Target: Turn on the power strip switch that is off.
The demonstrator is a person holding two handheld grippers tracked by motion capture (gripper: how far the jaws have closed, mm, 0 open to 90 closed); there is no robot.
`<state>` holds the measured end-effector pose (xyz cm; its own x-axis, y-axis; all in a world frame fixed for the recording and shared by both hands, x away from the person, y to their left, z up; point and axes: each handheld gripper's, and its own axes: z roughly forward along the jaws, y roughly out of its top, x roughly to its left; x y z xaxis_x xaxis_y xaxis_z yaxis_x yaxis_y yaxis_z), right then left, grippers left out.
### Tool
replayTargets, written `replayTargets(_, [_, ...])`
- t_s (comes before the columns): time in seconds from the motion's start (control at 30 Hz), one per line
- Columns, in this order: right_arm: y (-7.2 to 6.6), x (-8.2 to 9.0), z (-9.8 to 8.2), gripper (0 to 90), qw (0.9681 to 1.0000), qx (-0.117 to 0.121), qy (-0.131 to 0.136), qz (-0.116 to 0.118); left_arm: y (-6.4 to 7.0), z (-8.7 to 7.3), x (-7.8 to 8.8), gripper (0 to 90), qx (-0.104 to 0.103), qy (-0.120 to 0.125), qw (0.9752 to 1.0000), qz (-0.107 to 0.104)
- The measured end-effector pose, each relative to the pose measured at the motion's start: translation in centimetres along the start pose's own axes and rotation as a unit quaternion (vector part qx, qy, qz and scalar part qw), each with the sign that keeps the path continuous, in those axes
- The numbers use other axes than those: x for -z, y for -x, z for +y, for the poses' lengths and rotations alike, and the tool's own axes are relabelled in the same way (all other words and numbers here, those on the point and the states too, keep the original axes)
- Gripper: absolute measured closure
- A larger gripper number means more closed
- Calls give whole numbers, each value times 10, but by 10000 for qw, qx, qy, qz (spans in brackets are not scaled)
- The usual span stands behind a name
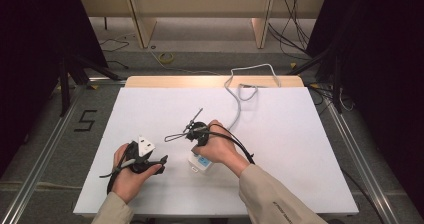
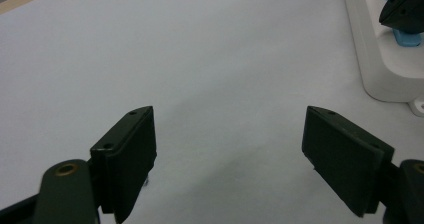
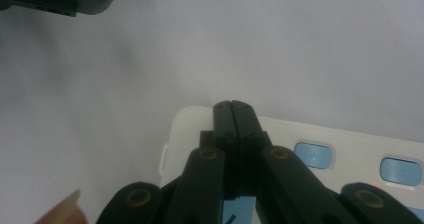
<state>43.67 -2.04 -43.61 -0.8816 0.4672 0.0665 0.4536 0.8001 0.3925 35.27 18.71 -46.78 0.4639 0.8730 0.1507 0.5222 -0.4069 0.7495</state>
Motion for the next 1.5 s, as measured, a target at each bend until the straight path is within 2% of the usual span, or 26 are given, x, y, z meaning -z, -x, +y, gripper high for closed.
replayTargets(0.53, [-2,-2,1,900,9999,4,-76,-70,1,0,-1,215,-11,3,10000,-4])
replayTargets(0.6, [-2,-2,1,900,9999,114,-62,-106,1,0,-1,215,-14,0,10000,-4])
replayTargets(0.8, [-3,-2,2,900,9999,26,-116,-104,1,0,-1,215,-7,8,10000,-6])
replayTargets(1.2, [-4,-3,2,900,9997,59,-143,-172,2,0,-2,217,10,5,10000,-13])
replayTargets(1.5, [-4,-3,0,900,9999,-12,-79,-139,2,0,-2,217,6,-3,10000,-20])
